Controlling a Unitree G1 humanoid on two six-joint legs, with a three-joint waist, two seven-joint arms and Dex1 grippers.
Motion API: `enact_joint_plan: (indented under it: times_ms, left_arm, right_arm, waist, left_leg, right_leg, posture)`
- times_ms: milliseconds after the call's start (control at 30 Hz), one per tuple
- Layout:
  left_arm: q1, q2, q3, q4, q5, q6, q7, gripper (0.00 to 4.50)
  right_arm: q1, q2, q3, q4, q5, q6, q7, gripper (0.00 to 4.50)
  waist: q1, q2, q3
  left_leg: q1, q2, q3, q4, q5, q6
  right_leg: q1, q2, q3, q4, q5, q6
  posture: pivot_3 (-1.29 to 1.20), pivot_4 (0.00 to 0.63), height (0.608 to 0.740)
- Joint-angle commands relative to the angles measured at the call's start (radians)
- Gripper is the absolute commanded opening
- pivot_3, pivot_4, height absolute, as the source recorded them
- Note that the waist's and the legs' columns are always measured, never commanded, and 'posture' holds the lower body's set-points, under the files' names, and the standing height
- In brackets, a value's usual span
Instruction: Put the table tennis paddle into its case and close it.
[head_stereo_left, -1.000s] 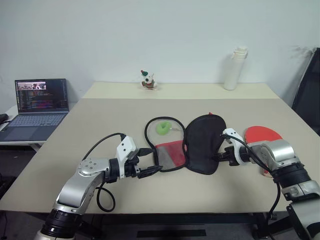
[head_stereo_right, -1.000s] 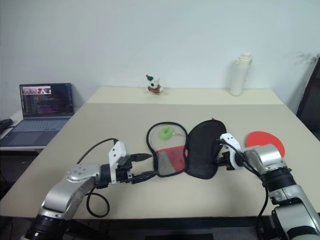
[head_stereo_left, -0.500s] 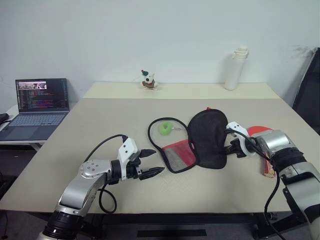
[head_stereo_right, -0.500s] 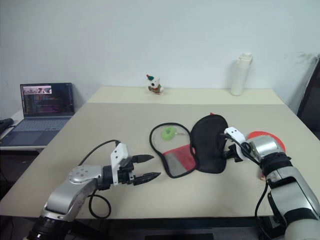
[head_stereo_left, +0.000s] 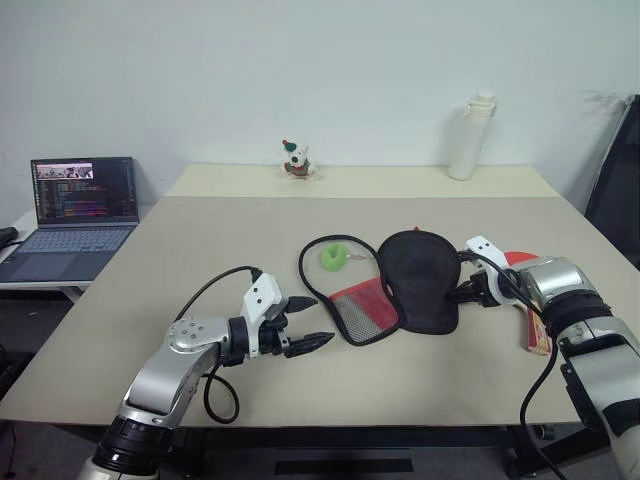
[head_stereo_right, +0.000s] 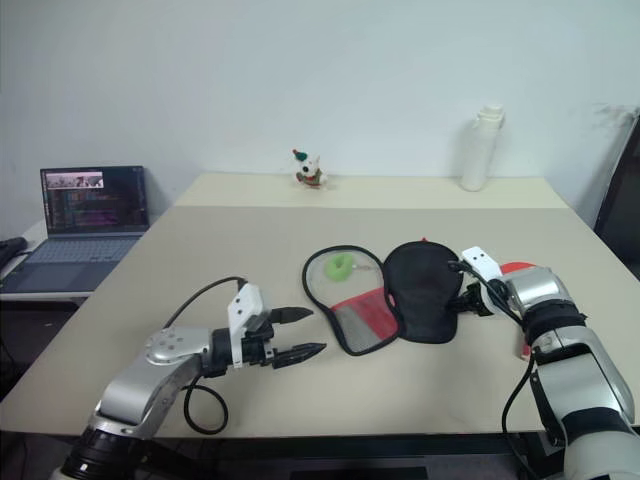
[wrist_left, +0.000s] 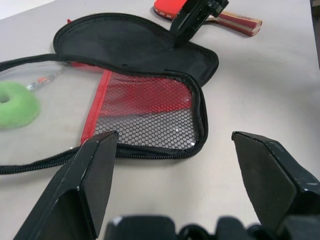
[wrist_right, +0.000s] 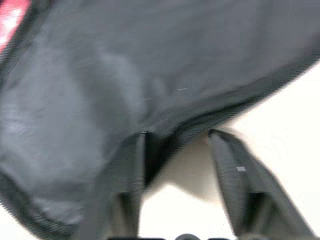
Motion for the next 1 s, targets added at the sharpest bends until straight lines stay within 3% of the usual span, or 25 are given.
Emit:
enact_joint_plan:
  times_ms: [33,133,267,433,600,767,1000]
  left_arm:
    - [-0.037,-0.012,-0.004,-0.032,-0.004,-0.009,0.002,3.97]
    - [-0.062,-0.024,-0.002,-0.025,-0.019,-0.003,-0.005,3.97]
    - [-0.106,-0.033,0.03,0.0,-0.061,0.012,-0.022,3.97]
    - [-0.152,-0.029,0.023,0.042,-0.066,-0.004,-0.063,3.97]
    - [-0.195,-0.041,0.003,0.113,-0.041,-0.045,-0.094,3.97]
    - [-0.233,-0.052,-0.014,0.177,-0.02,-0.084,-0.124,3.97]
    - [-0.269,-0.058,-0.018,0.242,0.006,-0.129,-0.145,3.97]
  right_arm:
    - [-0.005,-0.05,-0.065,-0.025,-0.011,-0.044,-0.024,3.45]
    - [0.028,-0.08,-0.145,-0.133,0.041,0.004,-0.03,4.46]
    - [0.195,-0.12,-0.355,-0.509,0.168,0.207,-0.1,4.46]
    - [0.411,-0.103,-0.585,-0.831,0.201,0.378,-0.294,4.46]
    - [0.567,0.026,-0.718,-1.082,0.189,0.517,-0.51,4.46]
    - [0.621,0.153,-0.734,-1.181,0.175,0.56,-0.655,4.46]
    - [0.599,0.206,-0.722,-1.041,0.131,0.463,-0.772,4.46]
  waist:
    - [0.001,0.0,0.001]
    - [0.0,0.001,0.001]
    - [0.003,0.001,0.001]
    - [0.006,0.001,0.001]
    - [0.002,0.001,0.001]
    - [-0.002,0.001,0.001]
    - [-0.001,0.001,0.001]
  left_leg:
    - [0.0,0.0,0.0,0.0,0.0,0.0]
    - [0.0,0.0,0.0,0.0,0.0,0.0]
    - [-0.001,0.0,-0.001,0.0,0.0,0.0]
    - [0.0,0.0,-0.002,0.0,0.0,0.0]
    - [0.0,0.0,0.0,0.0,0.0,0.0]
    - [0.001,0.001,0.001,0.0,0.0,0.0]
    - [0.0,0.0,0.002,0.0,0.0,0.0]
  right_leg:
    - [0.0,0.0,0.0,0.0,0.0,0.0]
    - [0.0,0.0,0.0,0.0,0.0,0.0]
    - [0.0,0.0,-0.001,0.0,0.0,0.0]
    - [0.0,0.0,-0.001,0.001,0.0,0.0]
    - [0.0,0.001,0.001,0.001,0.0,0.001]
    - [0.0,0.002,0.002,0.002,0.0,0.001]
    - [0.0,0.002,0.003,0.001,0.0,0.001]
  posture:
    - [0.0,0.15,0.74]
    - [0.0,0.15,0.74]
    - [0.0,0.15,0.74]
    - [0.0,0.15,0.74]
    - [0.0,0.15,0.74]
    - [0.0,0.15,0.74]
    - [0.0,0.15,0.74]
